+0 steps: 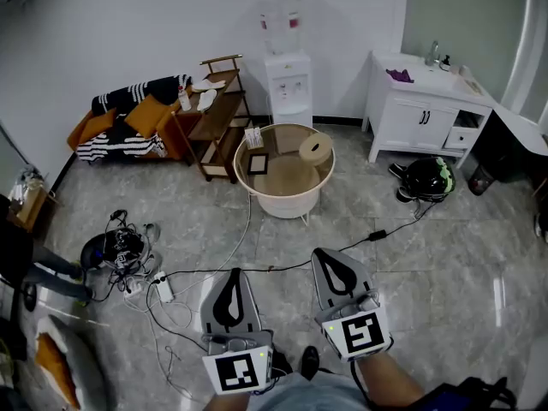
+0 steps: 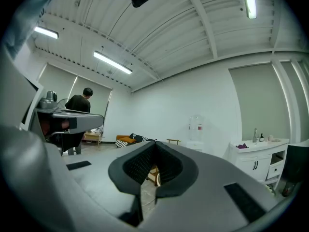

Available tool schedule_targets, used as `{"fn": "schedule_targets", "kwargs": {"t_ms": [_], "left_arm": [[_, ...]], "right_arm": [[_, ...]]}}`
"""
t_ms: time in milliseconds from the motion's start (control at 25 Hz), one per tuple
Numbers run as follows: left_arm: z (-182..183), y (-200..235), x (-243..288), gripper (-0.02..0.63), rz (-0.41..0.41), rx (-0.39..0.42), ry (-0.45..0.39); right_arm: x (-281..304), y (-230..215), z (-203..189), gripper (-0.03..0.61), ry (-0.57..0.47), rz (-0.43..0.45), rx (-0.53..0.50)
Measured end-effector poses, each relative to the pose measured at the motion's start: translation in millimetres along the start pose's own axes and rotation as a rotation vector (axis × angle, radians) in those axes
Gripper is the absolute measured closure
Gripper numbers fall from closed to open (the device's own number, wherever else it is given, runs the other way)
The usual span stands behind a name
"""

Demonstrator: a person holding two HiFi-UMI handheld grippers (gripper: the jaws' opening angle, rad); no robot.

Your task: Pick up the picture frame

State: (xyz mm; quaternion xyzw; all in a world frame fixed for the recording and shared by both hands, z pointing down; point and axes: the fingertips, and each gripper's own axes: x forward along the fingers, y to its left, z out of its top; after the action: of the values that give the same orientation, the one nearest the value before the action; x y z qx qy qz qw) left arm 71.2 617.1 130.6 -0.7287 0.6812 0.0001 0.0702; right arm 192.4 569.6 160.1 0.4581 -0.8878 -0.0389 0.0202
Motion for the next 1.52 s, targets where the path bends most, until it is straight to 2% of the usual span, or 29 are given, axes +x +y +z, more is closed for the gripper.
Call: {"fn": "schedule_targets", "kwargs": {"t_ms": [120, 360, 640, 920, 1120, 1400, 1520], "left_arm": [[-10, 3, 5, 0.598, 0.012, -0.001, 0.023], [-36, 28, 33, 0.598, 0.029, 0.002, 0.058], [-72, 82, 121, 0.598, 0.019, -0.03, 0.094], [-71, 161, 226, 0.598, -0.009, -0.046, 0.054], [-61, 202, 280, 0.598, -0.035, -0.042, 0.005], [-60, 214, 327, 0.598, -0.079, -0.011, -0.025], [-68, 212, 346, 0.598, -0.092, -0.043, -0.011]], "right_arm": [[7, -3, -15, 0.566, 0.052, 0.007, 0.016], [47, -5, -36, 0.566, 0.073, 0.013, 0.027], [153, -19, -58, 0.566, 0.103, -0.002, 0.033], [280, -26, -36, 0.566, 0.09, -0.036, 0.009], [338, -30, -9, 0.566, 0.054, -0.064, -0.035], [376, -52, 3, 0.566, 0.048, -0.108, -0.063], [391, -62, 3, 0.566, 0.013, -0.132, -0.082]]}}
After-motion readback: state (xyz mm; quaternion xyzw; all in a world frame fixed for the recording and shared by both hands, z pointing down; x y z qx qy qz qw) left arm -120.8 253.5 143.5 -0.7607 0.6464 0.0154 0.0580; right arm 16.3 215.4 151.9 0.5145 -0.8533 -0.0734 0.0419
